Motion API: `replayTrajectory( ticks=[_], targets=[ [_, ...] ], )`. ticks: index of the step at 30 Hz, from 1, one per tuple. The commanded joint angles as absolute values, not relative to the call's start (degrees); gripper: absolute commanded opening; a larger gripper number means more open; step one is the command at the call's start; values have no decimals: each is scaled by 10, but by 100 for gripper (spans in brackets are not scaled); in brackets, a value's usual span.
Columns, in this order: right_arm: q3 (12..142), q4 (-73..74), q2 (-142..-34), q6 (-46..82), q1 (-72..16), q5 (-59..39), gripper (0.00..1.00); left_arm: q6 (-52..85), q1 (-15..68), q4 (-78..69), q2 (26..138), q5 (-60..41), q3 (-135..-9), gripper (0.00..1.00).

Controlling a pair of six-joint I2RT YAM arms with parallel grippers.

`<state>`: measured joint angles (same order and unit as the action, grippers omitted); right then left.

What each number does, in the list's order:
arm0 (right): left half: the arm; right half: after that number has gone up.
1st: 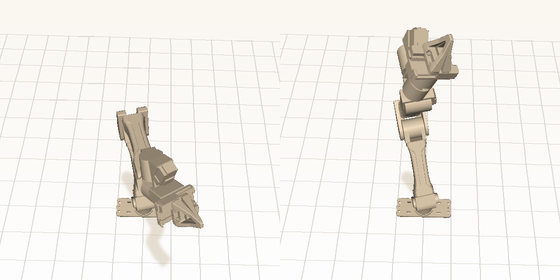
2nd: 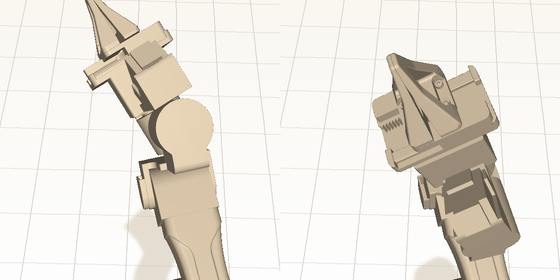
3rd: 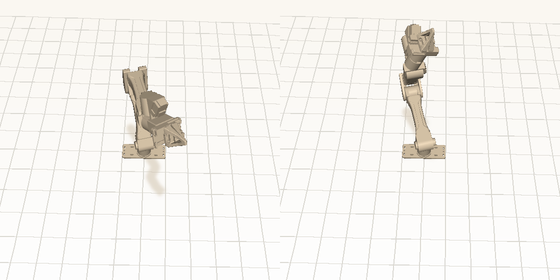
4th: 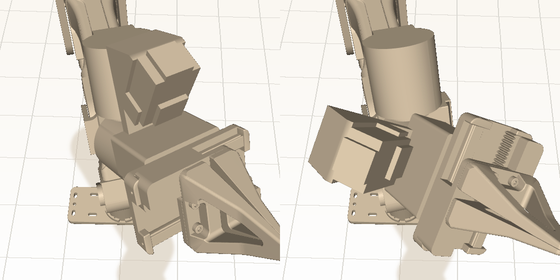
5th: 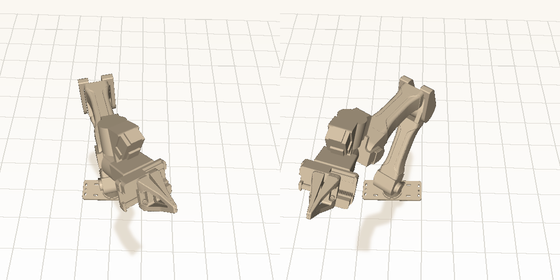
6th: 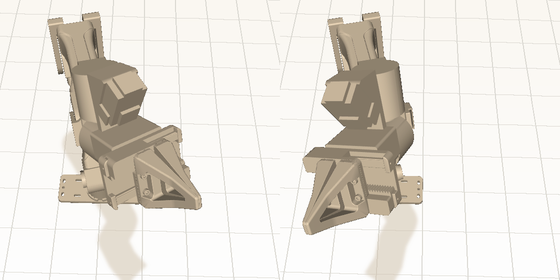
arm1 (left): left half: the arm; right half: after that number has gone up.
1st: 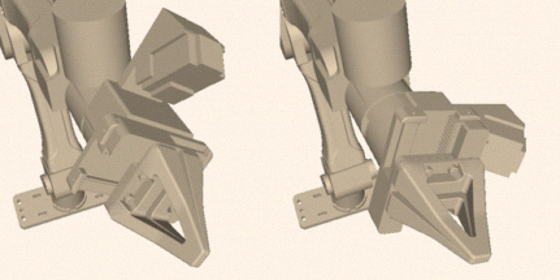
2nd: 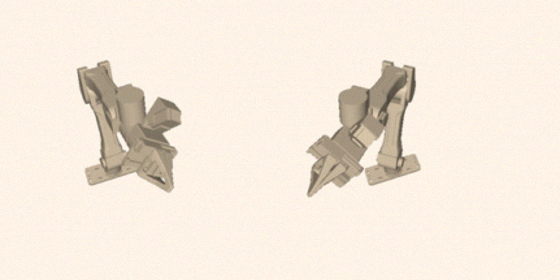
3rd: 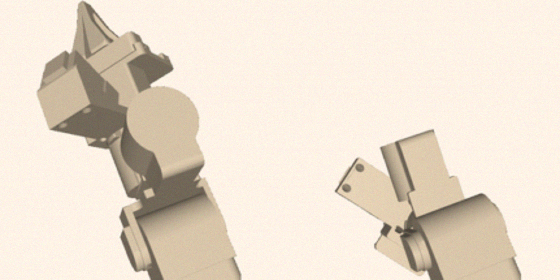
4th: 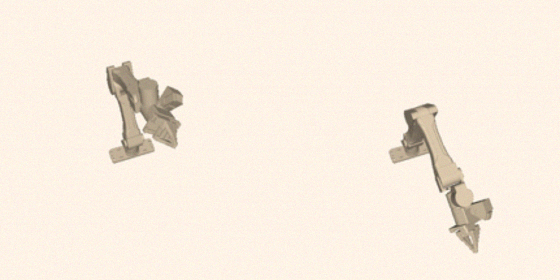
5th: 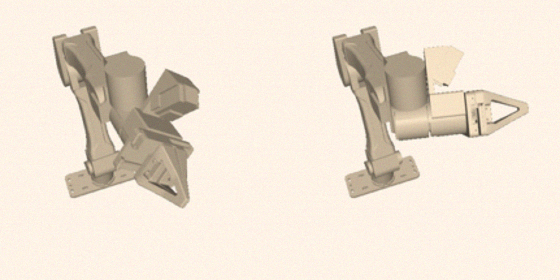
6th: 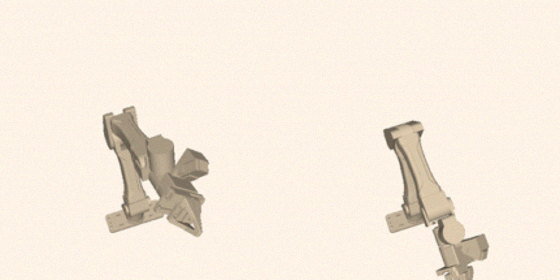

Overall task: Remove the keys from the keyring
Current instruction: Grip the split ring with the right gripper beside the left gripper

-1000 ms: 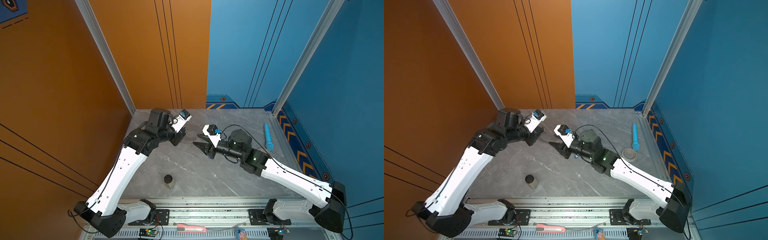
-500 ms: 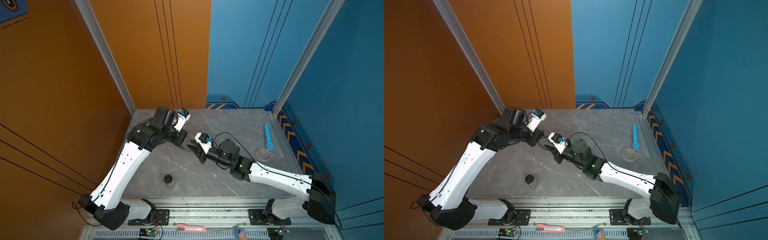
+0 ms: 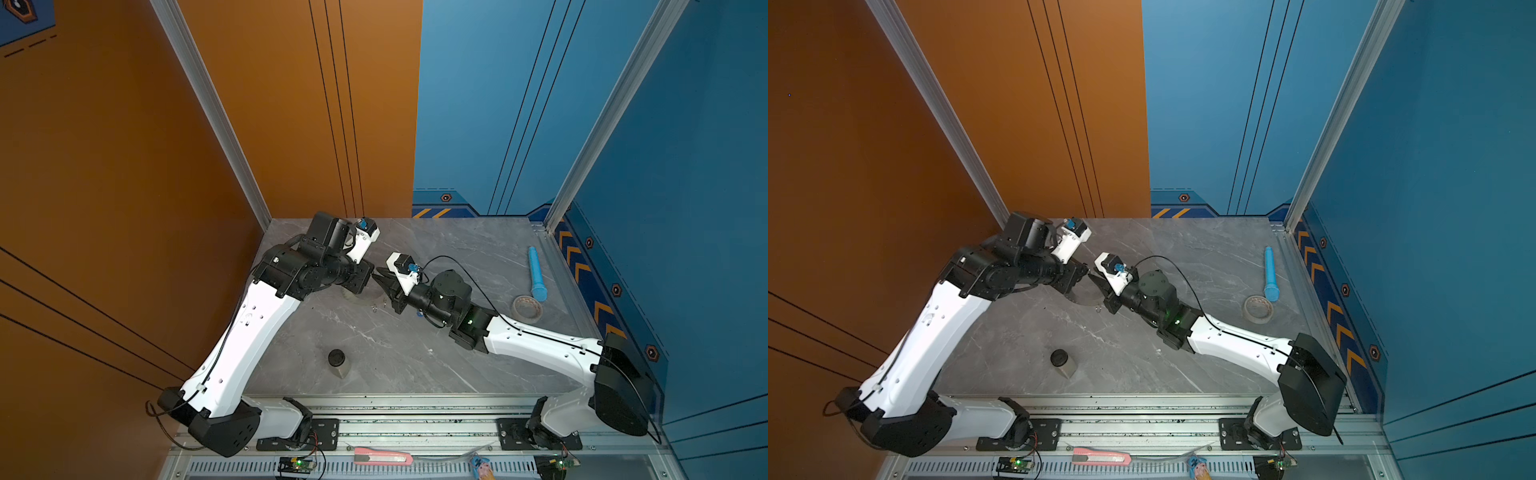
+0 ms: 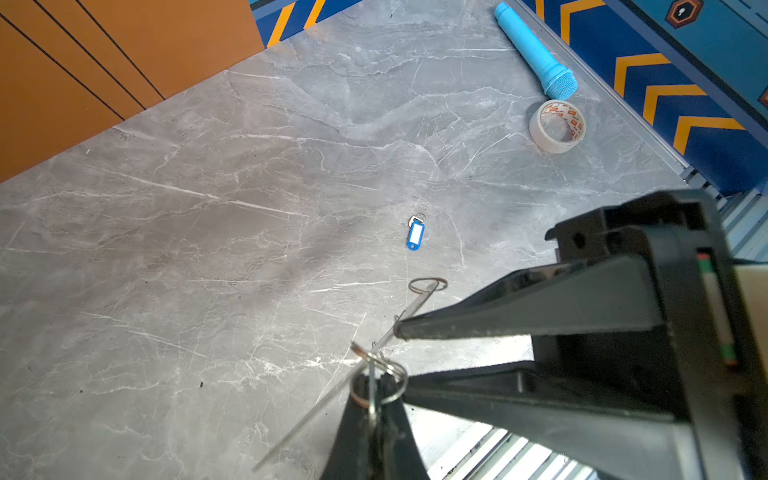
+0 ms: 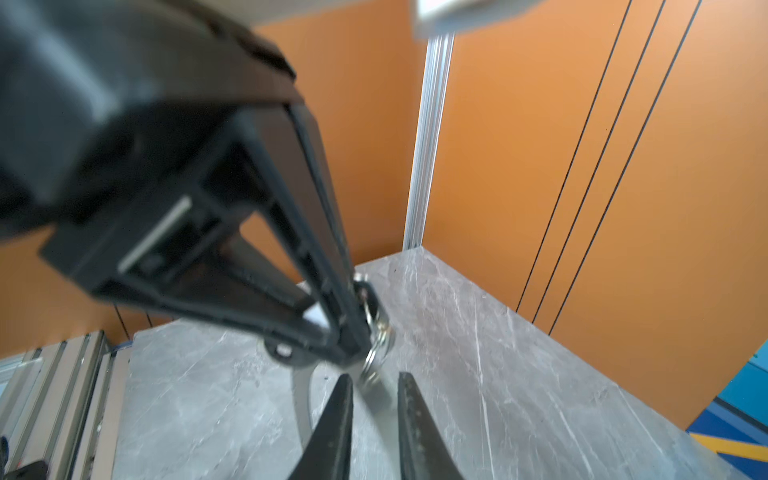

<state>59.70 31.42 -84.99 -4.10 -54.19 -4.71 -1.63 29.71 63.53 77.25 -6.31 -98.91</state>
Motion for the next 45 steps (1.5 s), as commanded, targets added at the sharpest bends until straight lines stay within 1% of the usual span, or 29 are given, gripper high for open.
replayTrajectory(
  ticks=[1,4,10,19,31,42,43,45],
  targets=[
    [620,334,-863,-38,-538,-62,21,-11,299,643,779,-79,-1012,0],
    [627,330,-869,-38,-536,-66,21,-14,297,643,781,-83,-1017,0],
    [635,313,-874,-40,-529,-66,14,-16,289,643,777,-89,-1021,0],
    [650,269,-882,-69,-523,-62,13,-27,286,646,772,-111,-1017,0],
    [673,230,-885,-100,-505,-81,14,-35,280,656,775,-119,-1016,0],
    [677,260,-881,-67,-500,-141,19,-38,275,658,785,-116,-1022,0],
    [677,259,-882,-65,-500,-142,19,-39,274,659,785,-118,-1022,0],
    [680,249,-882,-64,-498,-142,14,-40,273,659,786,-119,-1024,0]
  ],
)
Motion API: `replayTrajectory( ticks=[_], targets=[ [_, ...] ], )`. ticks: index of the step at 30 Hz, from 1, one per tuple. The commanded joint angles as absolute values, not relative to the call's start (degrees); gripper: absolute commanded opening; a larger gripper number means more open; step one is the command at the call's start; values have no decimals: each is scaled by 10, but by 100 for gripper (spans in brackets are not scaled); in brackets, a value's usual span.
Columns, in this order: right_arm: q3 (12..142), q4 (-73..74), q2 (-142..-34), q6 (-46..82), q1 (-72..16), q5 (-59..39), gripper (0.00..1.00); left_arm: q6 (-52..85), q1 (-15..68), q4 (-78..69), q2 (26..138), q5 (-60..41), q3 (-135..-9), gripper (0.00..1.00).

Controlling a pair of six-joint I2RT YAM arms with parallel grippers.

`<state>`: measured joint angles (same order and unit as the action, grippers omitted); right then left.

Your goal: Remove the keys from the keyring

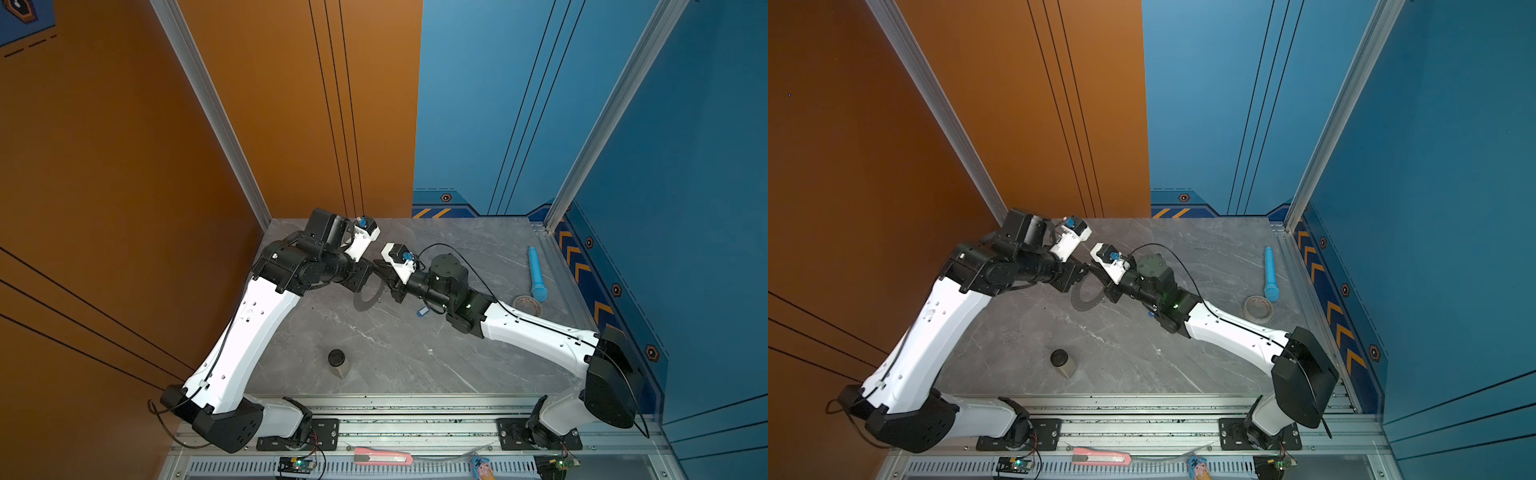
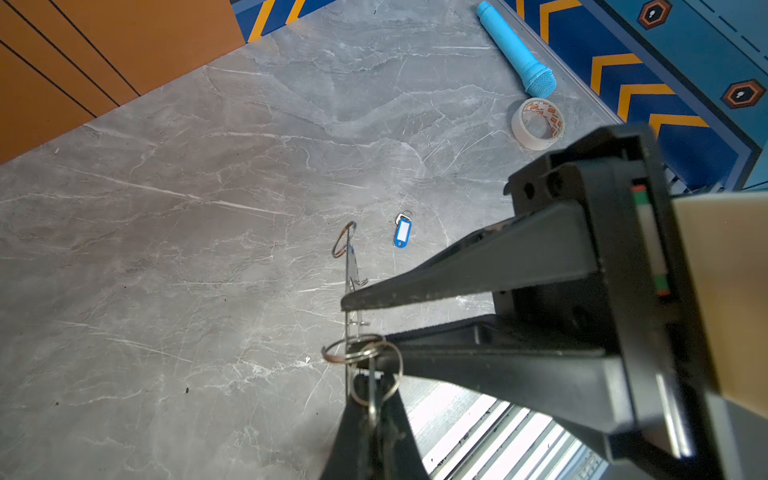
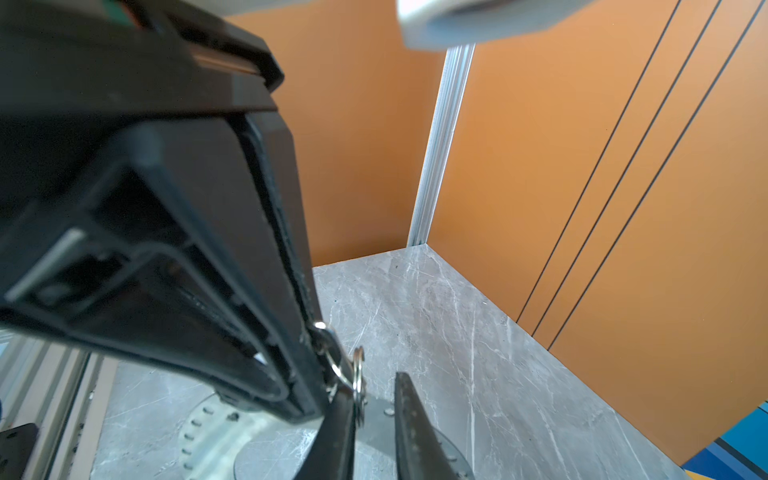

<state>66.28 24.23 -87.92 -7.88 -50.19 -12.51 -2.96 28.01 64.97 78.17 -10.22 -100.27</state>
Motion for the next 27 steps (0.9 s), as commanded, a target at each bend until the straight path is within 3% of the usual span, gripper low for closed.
replayTrajectory(
  ticks=[1,12,27],
  targets=[
    [679,247,-882,-63,-498,-142,12,-40,272,658,786,-119,-1024,0],
    [657,219,-853,-77,-503,-124,0,-31,234,664,789,-99,-1038,0],
    [628,334,-820,-41,-515,-125,0,-23,185,670,796,-108,-1010,0]
  ],
)
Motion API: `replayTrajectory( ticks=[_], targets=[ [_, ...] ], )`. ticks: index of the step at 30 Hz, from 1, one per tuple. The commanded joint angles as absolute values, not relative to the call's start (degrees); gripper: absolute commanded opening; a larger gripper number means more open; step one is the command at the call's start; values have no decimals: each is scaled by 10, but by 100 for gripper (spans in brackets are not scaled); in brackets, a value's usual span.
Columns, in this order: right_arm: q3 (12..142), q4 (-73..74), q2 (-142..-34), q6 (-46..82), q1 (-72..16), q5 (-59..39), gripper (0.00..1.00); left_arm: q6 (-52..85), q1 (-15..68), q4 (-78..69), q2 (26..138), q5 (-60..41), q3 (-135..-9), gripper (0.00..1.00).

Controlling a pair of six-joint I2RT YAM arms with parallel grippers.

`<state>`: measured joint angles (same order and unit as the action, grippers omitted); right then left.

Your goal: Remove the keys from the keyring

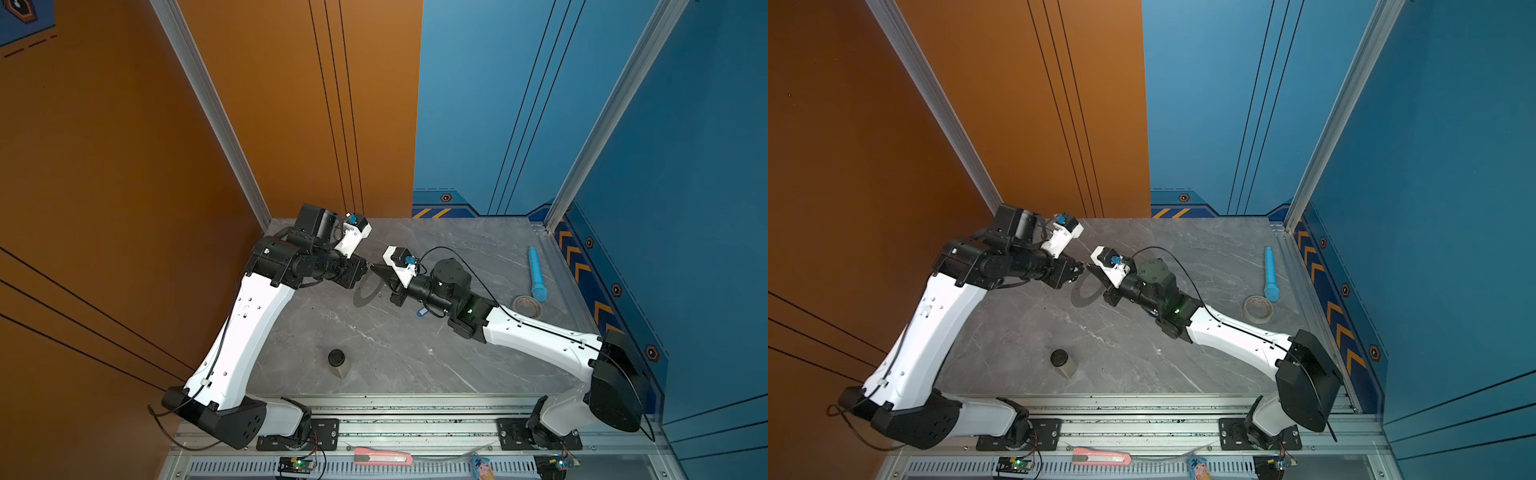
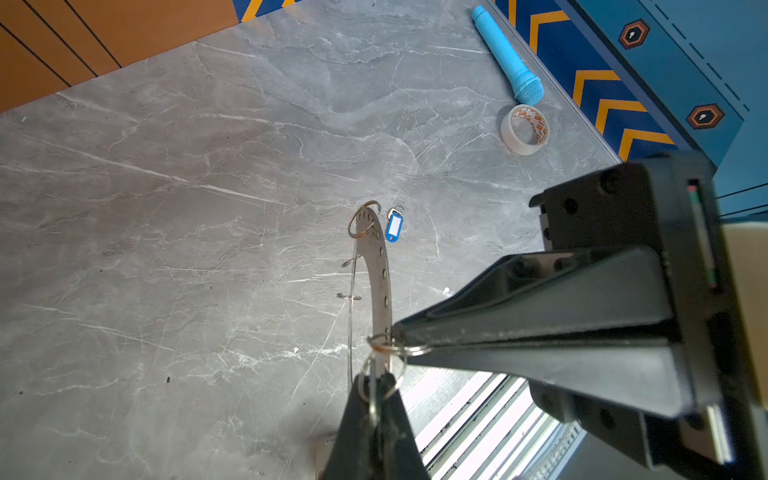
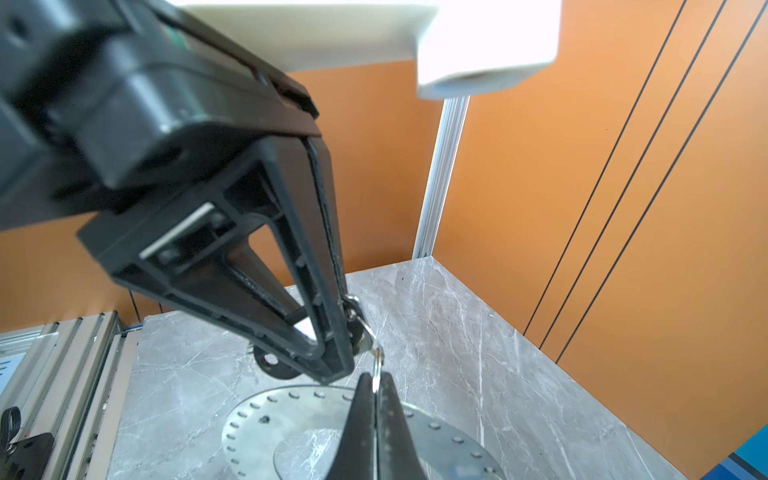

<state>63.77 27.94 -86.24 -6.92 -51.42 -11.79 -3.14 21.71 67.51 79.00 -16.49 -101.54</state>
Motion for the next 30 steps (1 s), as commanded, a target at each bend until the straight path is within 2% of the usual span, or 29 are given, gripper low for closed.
replayTrajectory(
  ticks=[1,11,16,21,30],
  targets=[
    [626,345,-818,-33,-515,-126,0,-21,181,669,798,-113,-1009,0],
    [613,399,-797,-9,-523,-140,0,9,157,673,813,-180,-1005,0],
    [606,395,-787,-33,-526,-135,0,20,151,696,820,-213,-1004,0],
    [604,337,-773,-108,-533,-120,0,16,151,708,815,-200,-997,0],
    [604,357,-773,-98,-522,-150,0,24,160,708,823,-281,-964,0]
  ],
)
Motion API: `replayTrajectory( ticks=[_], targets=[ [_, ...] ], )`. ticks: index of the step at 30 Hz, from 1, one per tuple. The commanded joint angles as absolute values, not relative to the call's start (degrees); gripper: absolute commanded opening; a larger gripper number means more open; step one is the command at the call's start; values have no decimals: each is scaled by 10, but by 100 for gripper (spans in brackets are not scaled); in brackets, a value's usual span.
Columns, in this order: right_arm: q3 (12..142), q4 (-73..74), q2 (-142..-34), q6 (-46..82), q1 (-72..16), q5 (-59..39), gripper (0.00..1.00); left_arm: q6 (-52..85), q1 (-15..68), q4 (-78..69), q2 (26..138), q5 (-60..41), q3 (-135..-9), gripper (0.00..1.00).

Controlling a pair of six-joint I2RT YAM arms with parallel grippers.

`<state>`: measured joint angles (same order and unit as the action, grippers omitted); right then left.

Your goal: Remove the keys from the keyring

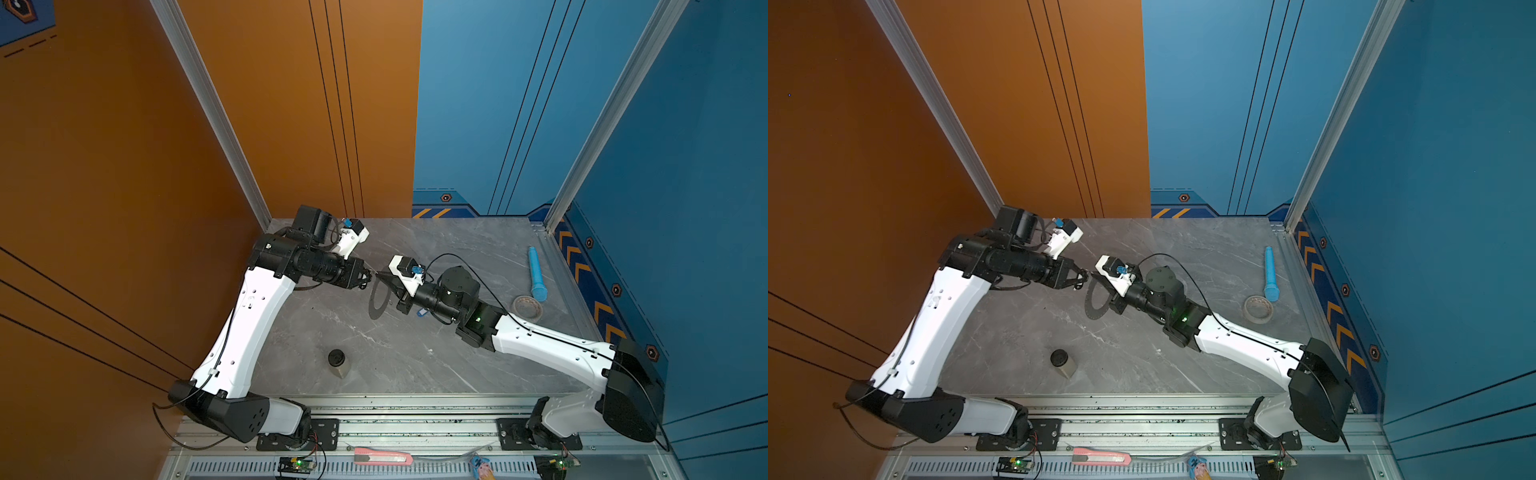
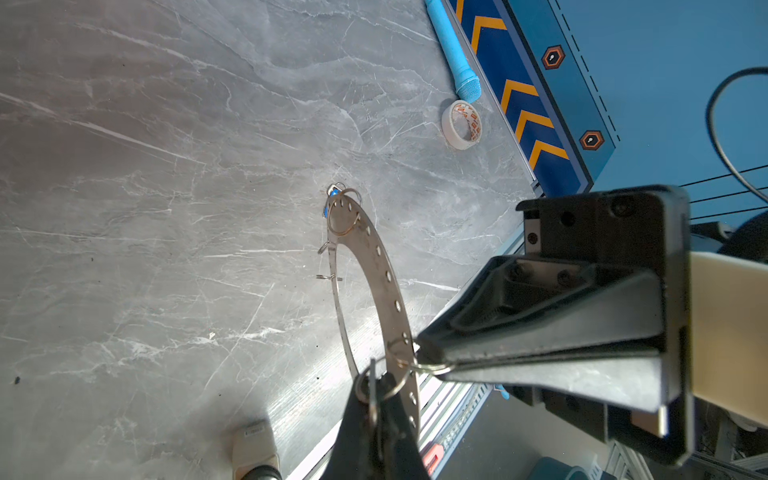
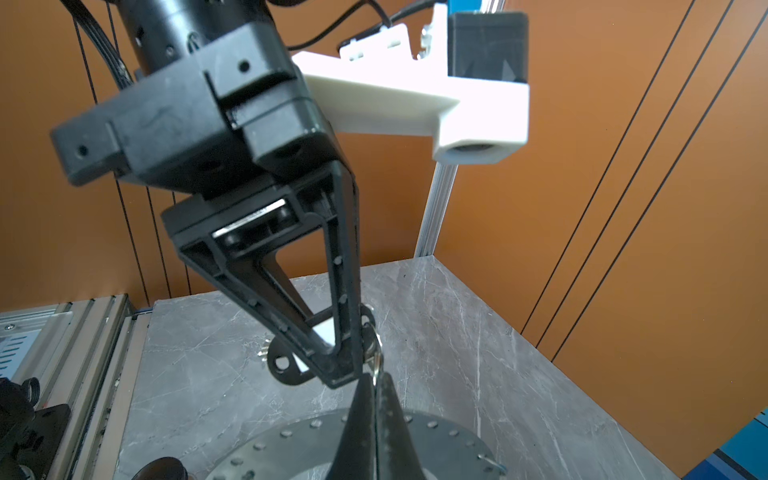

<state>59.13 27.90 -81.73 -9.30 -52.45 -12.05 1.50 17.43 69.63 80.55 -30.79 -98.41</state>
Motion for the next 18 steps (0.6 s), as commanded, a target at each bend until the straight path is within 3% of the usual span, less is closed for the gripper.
replayTrajectory(
  ticks=[1,9,15,18],
  targets=[
    [605,359,-775,-95,-522,-154,0,26,162,708,823,-288,-964,0],
    [580,369,-789,-79,-510,-158,0,30,172,708,823,-303,-981,0],
    [549,409,-806,-39,-504,-160,13,33,177,708,816,-302,-992,0],
    [535,423,-814,-27,-504,-157,14,33,176,707,810,-298,-993,0]
  ],
)
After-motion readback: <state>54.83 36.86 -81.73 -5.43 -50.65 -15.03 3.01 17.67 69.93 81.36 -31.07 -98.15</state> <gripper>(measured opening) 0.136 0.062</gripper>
